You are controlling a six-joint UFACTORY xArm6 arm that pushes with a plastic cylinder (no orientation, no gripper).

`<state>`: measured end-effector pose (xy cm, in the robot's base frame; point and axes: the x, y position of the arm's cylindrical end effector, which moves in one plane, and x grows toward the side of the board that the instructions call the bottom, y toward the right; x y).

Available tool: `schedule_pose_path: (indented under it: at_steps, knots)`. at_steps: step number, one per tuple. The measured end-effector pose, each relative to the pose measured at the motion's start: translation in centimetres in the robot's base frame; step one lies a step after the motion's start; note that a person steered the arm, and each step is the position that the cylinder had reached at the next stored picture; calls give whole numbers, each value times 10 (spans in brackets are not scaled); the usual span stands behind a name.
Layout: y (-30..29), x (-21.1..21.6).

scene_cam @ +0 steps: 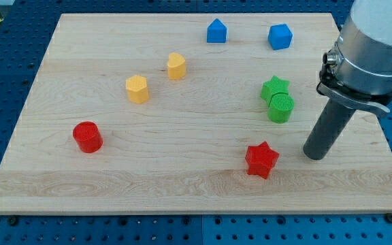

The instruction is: Place the arm to the top of the red star

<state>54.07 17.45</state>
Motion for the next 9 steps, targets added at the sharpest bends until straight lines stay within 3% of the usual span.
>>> schedule_pose_path:
  at_steps: [9]
  knots:
    - [-18,-21]
